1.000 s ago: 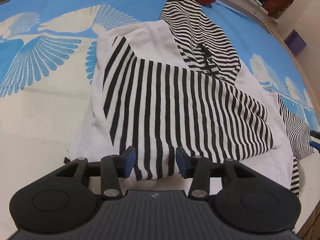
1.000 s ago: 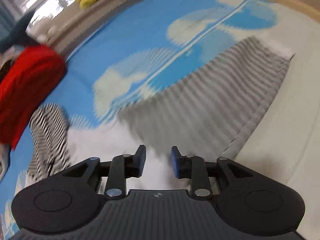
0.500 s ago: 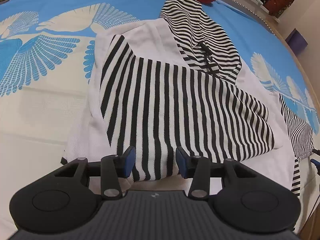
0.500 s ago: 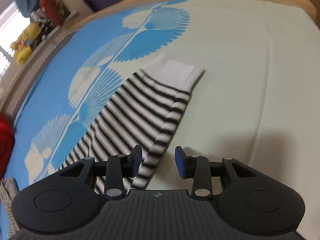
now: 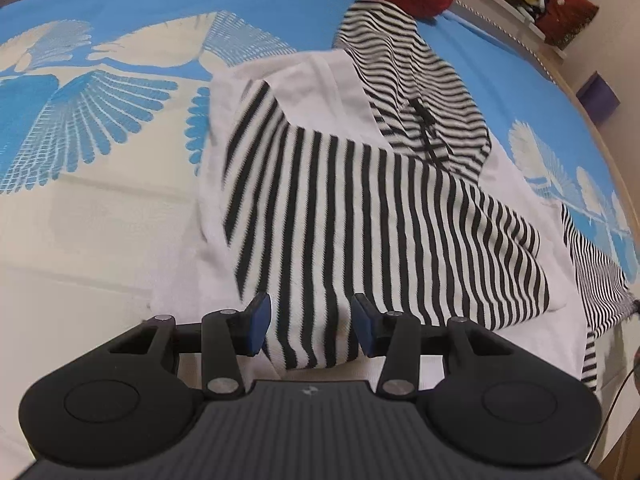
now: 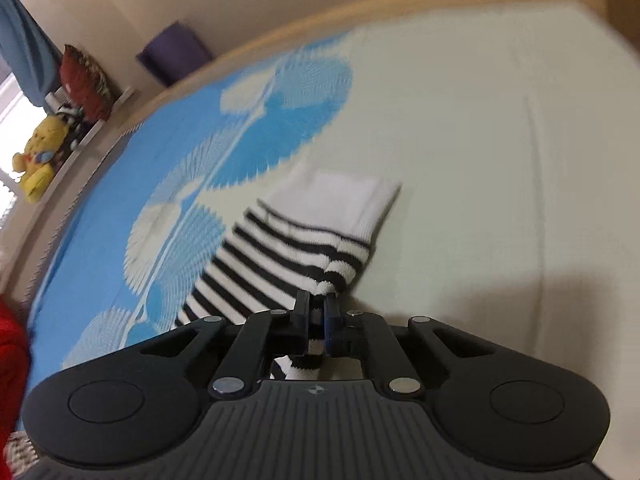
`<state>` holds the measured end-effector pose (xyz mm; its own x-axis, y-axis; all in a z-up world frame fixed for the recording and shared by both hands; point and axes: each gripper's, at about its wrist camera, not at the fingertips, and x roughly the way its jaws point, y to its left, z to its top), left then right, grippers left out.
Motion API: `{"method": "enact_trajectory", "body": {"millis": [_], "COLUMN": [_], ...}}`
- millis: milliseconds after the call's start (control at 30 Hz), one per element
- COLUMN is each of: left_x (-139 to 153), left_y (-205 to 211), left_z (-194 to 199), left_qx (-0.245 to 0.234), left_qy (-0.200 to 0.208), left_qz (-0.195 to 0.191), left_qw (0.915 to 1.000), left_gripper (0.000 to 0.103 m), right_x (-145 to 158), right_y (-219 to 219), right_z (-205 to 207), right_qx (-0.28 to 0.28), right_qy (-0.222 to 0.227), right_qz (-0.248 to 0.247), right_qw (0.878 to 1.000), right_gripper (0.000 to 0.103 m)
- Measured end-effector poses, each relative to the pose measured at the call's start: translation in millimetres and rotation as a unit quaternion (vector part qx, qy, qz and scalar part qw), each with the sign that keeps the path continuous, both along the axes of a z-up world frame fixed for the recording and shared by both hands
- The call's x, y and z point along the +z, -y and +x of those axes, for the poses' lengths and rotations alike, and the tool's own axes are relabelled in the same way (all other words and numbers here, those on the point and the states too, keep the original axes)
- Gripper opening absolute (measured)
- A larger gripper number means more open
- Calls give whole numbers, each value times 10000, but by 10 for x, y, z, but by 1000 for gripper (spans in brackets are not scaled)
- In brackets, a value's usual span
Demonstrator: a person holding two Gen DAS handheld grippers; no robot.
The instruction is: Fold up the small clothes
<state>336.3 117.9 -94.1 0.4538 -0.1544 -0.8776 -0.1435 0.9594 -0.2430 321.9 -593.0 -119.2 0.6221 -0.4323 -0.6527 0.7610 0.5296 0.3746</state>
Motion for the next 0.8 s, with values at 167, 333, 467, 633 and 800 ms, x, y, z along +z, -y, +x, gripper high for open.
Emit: {"method": "enact_trajectory", "body": {"millis": [167, 333, 467, 633, 800], "left_x": [153, 280, 324, 310, 184], "left_y": [-240, -533, -687, -739, -778], "left_z": [-40, -84, -110, -112, -115], "left_qx": [315, 692, 868, 948, 1207], "left_qy": [173, 284, 308, 284, 194], "left_qz": [-174, -438, -638, -749, -1193], "left_qw": [9992, 9962, 9937, 9923, 9853], "left_gripper": [49, 49, 49, 49, 47], "right_x": [863, 1356, 1147, 972, 580], "right_y": [-1219, -3137, -4149, -4289, -4129], "right_z": [251, 54, -58, -229, -171], "right_qx": [1300, 4386, 6109, 5807, 5025], "right_qy": [500, 1477, 514, -98, -609], "right_qz": [-1834, -1636, -113, 125, 17], "right_qw": [9731, 8712, 7900, 8140, 8624], "right_gripper": [5, 5, 8, 27, 39]}}
